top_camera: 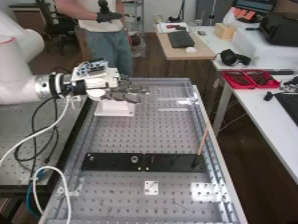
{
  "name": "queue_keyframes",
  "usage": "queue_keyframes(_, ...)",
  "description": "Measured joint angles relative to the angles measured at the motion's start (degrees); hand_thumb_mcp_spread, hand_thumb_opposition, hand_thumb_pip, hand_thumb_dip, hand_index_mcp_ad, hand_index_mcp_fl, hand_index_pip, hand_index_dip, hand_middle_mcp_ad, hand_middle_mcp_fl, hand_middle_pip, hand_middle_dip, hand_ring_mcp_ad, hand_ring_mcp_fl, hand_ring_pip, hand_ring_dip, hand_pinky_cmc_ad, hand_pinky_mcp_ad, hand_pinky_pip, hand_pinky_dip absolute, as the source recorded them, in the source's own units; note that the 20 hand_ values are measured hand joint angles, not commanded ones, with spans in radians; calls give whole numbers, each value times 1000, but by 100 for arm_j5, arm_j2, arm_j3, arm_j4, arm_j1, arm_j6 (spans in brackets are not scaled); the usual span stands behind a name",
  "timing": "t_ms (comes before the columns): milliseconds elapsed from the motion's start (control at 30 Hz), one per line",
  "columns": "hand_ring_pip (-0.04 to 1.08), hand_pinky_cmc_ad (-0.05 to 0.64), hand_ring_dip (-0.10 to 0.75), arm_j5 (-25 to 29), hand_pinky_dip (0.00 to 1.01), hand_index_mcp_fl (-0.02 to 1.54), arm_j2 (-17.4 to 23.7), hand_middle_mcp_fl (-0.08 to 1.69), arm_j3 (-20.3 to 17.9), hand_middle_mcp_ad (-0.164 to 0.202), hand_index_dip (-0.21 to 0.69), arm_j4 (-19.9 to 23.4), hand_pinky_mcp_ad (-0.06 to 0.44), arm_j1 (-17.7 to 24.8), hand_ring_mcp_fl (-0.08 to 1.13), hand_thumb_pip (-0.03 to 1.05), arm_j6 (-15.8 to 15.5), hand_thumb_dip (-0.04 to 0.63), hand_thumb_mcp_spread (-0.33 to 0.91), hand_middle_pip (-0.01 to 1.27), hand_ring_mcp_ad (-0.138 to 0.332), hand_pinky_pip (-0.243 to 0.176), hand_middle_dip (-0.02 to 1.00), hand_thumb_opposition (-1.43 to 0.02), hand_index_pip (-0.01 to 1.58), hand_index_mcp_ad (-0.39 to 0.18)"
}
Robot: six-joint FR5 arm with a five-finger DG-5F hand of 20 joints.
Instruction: Grab the larger nut and place it in the white container
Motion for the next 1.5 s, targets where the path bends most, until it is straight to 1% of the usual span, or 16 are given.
queue_keyframes(167, 113, 278, 110, -670, 302, 248, -59, 251, 96, 52, 140, -224, 195, 112, 24, 723, 118, 234, 337, 129, 101, -12, 253, -836, 1524, -134)
queue_keyframes(267, 113, 278, 110, -954, 302, 248, -123, 251, 125, 52, 140, -285, 195, 169, 24, 723, 155, 234, 337, 129, 101, -12, 255, -836, 1524, -134)
queue_keyframes(567, 113, 278, 110, -1368, 286, 248, -259, 251, 113, 52, 140, -329, 195, 270, 24, 723, 205, 234, 337, 129, 101, -12, 255, -836, 1524, -134)
queue_keyframes(900, 113, 278, 110, -1381, 286, 248, -543, 248, 119, 52, 140, -389, 195, 325, 24, 723, 240, 234, 337, 129, 101, -12, 253, -836, 1524, -134)
queue_keyframes(967, 113, 278, 110, -1344, 286, 250, -565, 244, 139, 52, 138, -471, 195, 327, 24, 723, 215, 234, 337, 129, 101, -12, 253, -836, 1529, -134)
queue_keyframes(1067, 113, 276, 110, -1311, 286, 183, -565, 215, 176, 52, 108, -605, 195, 331, 24, 728, 136, 237, 340, 129, 101, -12, 255, -852, 1525, -140)
queue_keyframes(1100, 112, 278, 110, -1303, 286, 138, -565, 216, 182, 52, 115, -628, 195, 330, 24, 730, 124, 237, 339, 129, 101, -12, 253, -852, 1532, -143)
queue_keyframes(1133, 113, 278, 110, -1279, 300, 86, -565, 195, 193, 52, 89, -669, 195, 329, 24, 730, 108, 237, 339, 129, 101, -12, 255, -852, 1524, -143)
queue_keyframes(1167, 113, 276, 110, -1275, 314, 54, -564, 185, 195, 52, 86, -676, 195, 328, 24, 747, 105, 237, 339, 129, 101, -14, 255, -852, 1529, -141)
queue_keyframes(1200, 112, 278, 110, -1264, 328, 33, -562, 147, 201, 52, 75, -701, 195, 324, 24, 799, 94, 237, 339, 127, 101, -14, 253, -852, 1499, -141)
queue_keyframes(1233, 112, 276, 110, -1253, 340, 21, -556, 131, 207, 52, 68, -729, 195, 316, 24, 822, 81, 234, 342, 126, 101, -17, 255, -852, 1468, -141)
queue_keyframes(1300, 113, 276, 110, -1244, 358, 2, -542, 129, 207, 52, 49, -745, 197, 304, 24, 824, 73, 237, 342, 126, 101, -30, 255, -852, 1417, -145)
queue_keyframes(1333, 110, 276, 110, -1241, 374, 3, -530, 127, 207, 52, 37, -742, 197, 295, 24, 824, 79, 237, 337, 126, 101, -26, 253, -852, 1417, -145)
queue_keyframes(1400, 112, 278, 110, -1233, 398, 9, -493, 131, 206, 52, 35, -736, 195, 267, 24, 824, 112, 237, 316, 126, 101, -44, 255, -852, 1405, -145)
queue_keyframes(1433, 108, 276, 110, -1223, 394, 2, -462, 127, 207, 52, 17, -733, 195, 245, 24, 824, 133, 237, 321, 126, 101, -56, 255, -848, 1391, -145)
queue_keyframes(1500, 108, 278, 110, -1177, 410, 9, -404, 131, 210, 51, 16, -724, 195, 204, 24, 826, 171, 237, 304, 126, 101, -56, 253, -841, 1372, -145)
